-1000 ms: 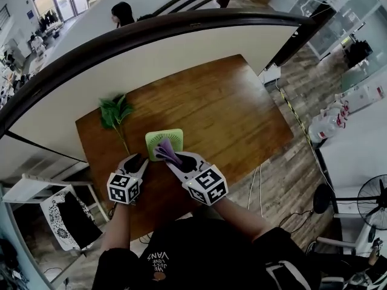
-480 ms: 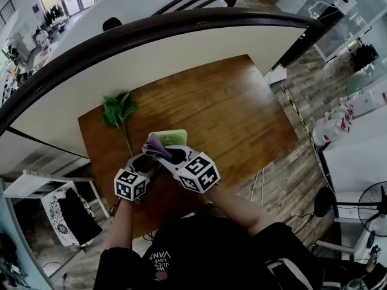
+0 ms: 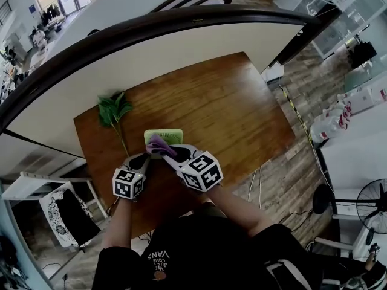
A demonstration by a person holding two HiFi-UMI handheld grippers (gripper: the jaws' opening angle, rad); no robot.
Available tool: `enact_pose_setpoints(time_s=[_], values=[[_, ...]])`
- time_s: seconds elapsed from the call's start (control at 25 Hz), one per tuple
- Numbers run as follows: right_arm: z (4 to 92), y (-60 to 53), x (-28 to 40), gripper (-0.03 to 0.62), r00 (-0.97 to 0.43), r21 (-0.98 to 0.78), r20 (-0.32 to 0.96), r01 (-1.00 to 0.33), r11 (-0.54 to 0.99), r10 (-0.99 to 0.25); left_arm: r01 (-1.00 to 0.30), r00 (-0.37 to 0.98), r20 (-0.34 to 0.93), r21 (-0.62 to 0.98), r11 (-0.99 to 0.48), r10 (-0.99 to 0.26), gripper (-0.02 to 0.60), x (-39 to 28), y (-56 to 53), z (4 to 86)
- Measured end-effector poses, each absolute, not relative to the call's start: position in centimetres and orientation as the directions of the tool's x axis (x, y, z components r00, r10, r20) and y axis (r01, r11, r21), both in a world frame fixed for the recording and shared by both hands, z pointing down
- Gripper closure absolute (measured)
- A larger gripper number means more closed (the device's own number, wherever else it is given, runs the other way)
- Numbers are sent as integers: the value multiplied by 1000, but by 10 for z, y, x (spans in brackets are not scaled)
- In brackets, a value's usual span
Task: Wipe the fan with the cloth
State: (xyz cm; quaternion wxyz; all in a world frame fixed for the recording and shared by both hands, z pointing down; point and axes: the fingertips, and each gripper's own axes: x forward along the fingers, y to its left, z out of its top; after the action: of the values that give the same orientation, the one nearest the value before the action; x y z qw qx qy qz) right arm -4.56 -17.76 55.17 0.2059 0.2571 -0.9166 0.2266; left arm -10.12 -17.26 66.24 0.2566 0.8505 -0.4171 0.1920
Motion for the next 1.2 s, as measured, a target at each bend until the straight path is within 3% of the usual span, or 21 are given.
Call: enact_pose_setpoints(time_s=[0.84,1.0,1.2], values=[[544,-177,57,491,-649,-298,517,-747,594,-557,-809,579,541,293,-509,-610,548,-101,-175,662],[533,-165,41,491,-679,-278,490,-716,640,-546,-815,574,531,295,-499,-623,548,-104,-171,658],[542,-151,-16,491,-753,-261,495,-604,753,-433,-835,550,495,319,-448,-672,548,-113,-153,645]])
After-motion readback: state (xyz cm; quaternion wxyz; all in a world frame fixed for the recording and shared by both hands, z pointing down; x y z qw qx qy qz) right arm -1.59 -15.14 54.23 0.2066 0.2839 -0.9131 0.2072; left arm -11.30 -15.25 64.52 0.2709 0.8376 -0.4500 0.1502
